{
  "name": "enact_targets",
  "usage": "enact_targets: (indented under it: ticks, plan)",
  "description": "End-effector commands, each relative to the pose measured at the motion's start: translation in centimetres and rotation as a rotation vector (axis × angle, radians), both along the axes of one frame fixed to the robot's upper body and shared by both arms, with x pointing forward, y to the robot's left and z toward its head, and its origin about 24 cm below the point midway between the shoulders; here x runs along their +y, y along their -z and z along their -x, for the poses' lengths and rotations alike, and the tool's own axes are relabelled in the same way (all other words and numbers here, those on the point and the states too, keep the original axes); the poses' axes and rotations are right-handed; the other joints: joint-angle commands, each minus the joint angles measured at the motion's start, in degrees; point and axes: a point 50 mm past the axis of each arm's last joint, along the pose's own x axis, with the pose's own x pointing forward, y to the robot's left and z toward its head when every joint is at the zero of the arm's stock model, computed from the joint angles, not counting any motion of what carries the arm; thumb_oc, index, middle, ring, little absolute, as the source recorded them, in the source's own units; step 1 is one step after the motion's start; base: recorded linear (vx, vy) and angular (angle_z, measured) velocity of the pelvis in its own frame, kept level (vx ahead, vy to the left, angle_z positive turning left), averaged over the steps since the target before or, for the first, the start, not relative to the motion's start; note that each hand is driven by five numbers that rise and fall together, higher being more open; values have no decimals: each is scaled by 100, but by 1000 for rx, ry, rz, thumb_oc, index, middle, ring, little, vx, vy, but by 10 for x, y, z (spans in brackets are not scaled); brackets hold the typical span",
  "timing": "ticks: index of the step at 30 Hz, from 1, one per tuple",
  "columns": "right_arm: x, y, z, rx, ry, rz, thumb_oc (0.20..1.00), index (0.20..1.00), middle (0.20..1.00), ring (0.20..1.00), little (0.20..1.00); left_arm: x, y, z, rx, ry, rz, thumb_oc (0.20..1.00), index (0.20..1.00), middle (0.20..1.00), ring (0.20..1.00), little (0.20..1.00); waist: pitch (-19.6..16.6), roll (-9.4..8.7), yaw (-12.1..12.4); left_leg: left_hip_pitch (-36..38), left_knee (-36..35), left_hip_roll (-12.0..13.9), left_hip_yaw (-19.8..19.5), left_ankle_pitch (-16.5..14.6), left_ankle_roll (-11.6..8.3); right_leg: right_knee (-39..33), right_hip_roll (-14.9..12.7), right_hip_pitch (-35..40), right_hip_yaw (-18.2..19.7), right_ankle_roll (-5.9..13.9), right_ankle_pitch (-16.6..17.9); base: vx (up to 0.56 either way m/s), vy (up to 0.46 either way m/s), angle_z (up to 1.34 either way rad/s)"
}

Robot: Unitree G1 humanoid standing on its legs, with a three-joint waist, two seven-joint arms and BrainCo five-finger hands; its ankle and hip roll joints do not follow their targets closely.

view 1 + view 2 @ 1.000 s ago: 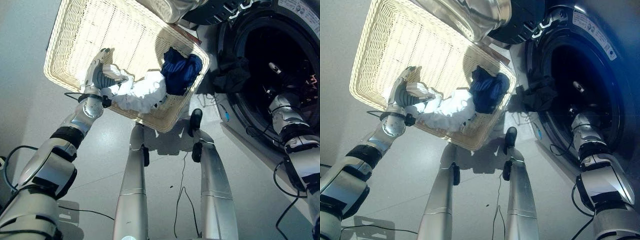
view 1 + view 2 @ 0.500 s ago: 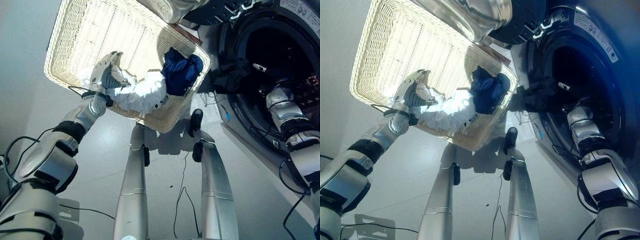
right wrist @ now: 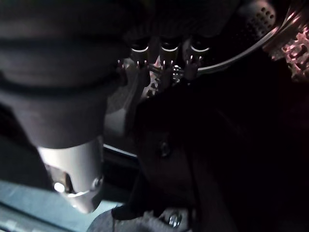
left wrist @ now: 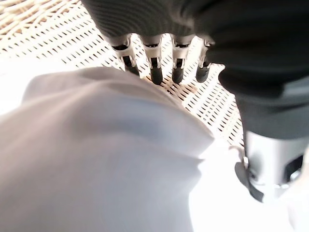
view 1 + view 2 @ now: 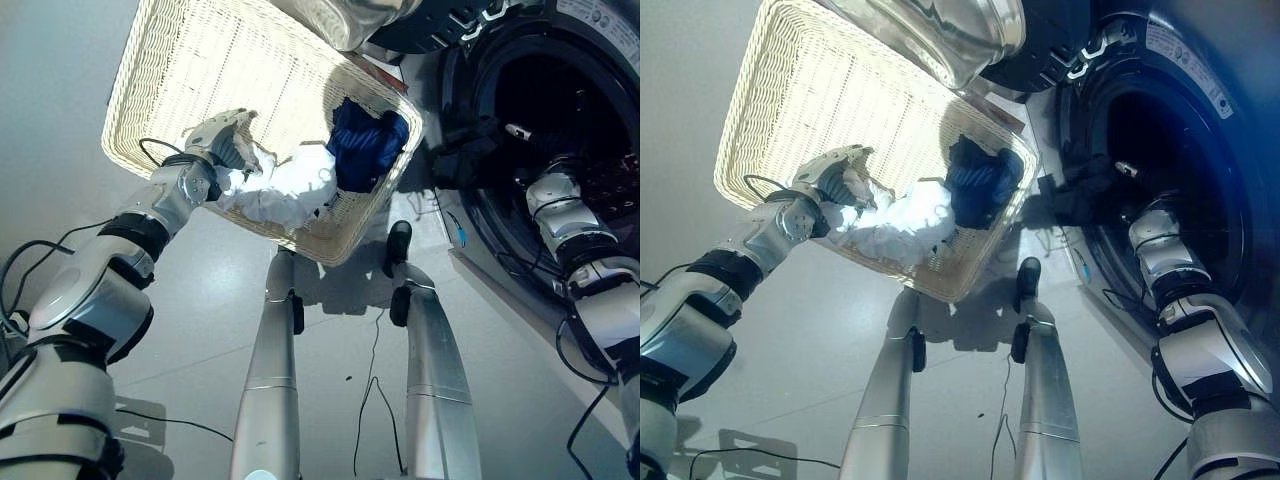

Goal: Put the clothes into the washing machine.

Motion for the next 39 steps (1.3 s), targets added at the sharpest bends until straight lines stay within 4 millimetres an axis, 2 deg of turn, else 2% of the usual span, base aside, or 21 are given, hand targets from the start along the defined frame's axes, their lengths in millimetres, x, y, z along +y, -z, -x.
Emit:
enact_targets:
  ticks: [1,3,5,6,10,14,16,21,26,28,30,34,39]
  plan:
    - [-6,-21,6,-91,35,55,1000,1000,1000,1000,1000,-5,35,-1,-25,-53,-4,1000,1000,1000,1000,1000,5,27,-210,112,705,-355,383,-997,248,-1607,482,558,-249,436,1107,0,0,0]
    - [-8,-19,7,-93,39,50,1000,1000,1000,1000,1000,-3,30,1,-107,-60,18,1000,1000,1000,1000,1000,5,25,-199,108,710,-359,368,-1002,247,-1603,474,560,-258,437,1094,-6,-36,1]
    - [-11,-11,10,-100,52,36,1000,1000,1000,1000,1000,0,18,8,-338,-42,70,1000,1000,1000,1000,1000,5,14,-149,106,704,-384,328,-1012,254,-1605,446,568,-314,434,1072,-13,-65,1]
    - [-12,-10,11,-101,55,33,1000,1000,1000,1000,1000,0,18,11,-387,-32,77,1000,1000,1000,1000,1000,5,13,-138,101,713,-395,313,-1015,253,-1612,436,572,-328,431,1074,-14,-77,1]
    - [-17,5,17,-104,81,1,1000,1000,1000,1000,1000,1,33,26,-572,10,112,1000,1000,1000,1000,1000,5,2,-29,124,720,-474,209,-1041,264,-1622,382,609,-437,428,1076,-11,-81,2]
    - [-20,16,21,-99,93,-22,1000,1000,1000,1000,1000,-6,54,38,-636,62,136,1000,1000,1000,1000,1000,5,-9,41,144,716,-499,149,-1057,285,-1600,358,638,-506,411,1062,-7,-52,2]
    - [-21,18,23,-98,100,-31,1000,1000,1000,1000,1000,-12,68,44,-641,104,147,1000,1000,1000,1000,1000,5,-7,91,136,719,-516,108,-1060,302,-1586,354,638,-537,394,1056,-4,-49,4]
    - [-24,19,25,-100,107,-36,1000,1000,1000,1000,1000,-22,77,48,-595,179,141,1000,1000,1000,1000,1000,5,10,130,107,752,-520,85,-1071,323,-1527,346,614,-566,396,1046,0,-16,3]
    - [-28,15,26,-100,115,-34,1000,1000,1000,1000,1000,-27,90,46,-416,228,31,1000,1000,1000,1000,1000,5,63,141,116,792,-533,101,-1079,337,-1501,340,626,-580,408,1059,0,0,0]
    - [-29,14,26,-100,116,-33,1000,1000,1000,1000,1000,-27,92,46,-400,228,28,1000,1000,1000,1000,1000,5,69,139,119,798,-534,104,-1081,337,-1501,342,627,-577,407,1064,0,0,0]
    - [-31,12,27,-98,110,-22,1000,1000,1000,1000,1000,-24,99,43,-284,208,23,1000,1000,1000,1000,1000,5,93,103,127,813,-524,145,-1088,350,-1488,366,611,-544,413,1076,10,20,0]
    - [-30,10,25,-95,106,-9,1000,1000,1000,1000,1000,-18,106,38,-208,133,15,1000,1000,1000,1000,1000,5,103,70,95,845,-497,179,-1094,344,-1456,385,577,-502,420,1070,13,25,0]
    - [-29,4,22,-92,100,-1,1000,1000,1000,1000,1000,-11,100,29,-145,47,-11,1000,1000,1000,1000,1000,5,92,32,50,849,-484,210,-1089,346,-1444,405,530,-470,426,1059,5,6,0]
